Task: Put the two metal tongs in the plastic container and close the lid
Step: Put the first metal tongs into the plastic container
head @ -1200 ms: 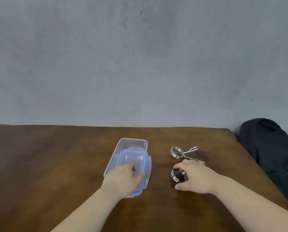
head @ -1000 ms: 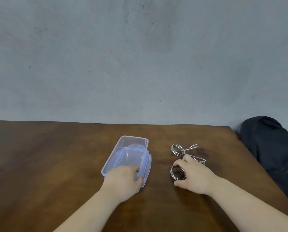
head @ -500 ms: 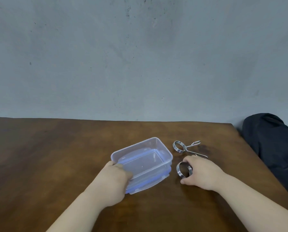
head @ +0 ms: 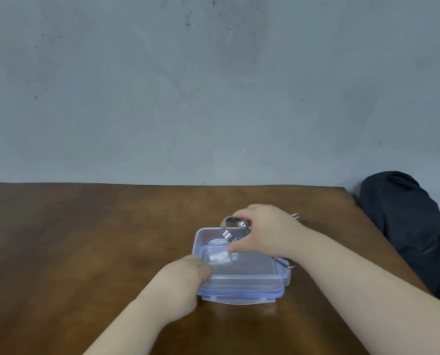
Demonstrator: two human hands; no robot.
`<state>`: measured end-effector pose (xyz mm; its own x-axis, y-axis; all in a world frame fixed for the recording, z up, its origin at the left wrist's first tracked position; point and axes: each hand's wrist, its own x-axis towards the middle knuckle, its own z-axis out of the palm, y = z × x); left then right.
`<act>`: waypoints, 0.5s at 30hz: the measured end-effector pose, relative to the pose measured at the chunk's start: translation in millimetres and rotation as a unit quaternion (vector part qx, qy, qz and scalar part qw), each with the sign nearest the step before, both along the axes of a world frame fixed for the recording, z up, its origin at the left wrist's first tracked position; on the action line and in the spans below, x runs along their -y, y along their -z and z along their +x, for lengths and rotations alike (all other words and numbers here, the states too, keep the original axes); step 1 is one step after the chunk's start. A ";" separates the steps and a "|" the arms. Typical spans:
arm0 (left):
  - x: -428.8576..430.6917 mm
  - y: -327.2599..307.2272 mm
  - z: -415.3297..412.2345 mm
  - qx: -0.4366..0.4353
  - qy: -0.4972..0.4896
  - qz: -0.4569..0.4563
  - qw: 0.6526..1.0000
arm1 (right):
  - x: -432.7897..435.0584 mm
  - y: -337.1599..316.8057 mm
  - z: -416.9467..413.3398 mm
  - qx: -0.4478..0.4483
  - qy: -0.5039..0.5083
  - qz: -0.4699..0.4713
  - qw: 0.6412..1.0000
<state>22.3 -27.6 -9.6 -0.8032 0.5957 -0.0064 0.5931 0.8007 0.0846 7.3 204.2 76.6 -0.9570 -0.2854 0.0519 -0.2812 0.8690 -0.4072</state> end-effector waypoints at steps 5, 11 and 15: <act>-1.2 13.5 1.4 -0.031 0.062 0.103 0.992 | 17.3 35.9 -25.7 0.052 -0.015 0.108 0.993; 8.1 37.5 7.4 -0.084 0.099 0.267 0.955 | 37.7 67.0 -35.6 0.062 -0.035 0.187 0.980; 11.9 50.3 7.3 -0.046 0.006 0.336 0.941 | 46.3 80.0 -38.2 0.072 -0.053 0.202 0.975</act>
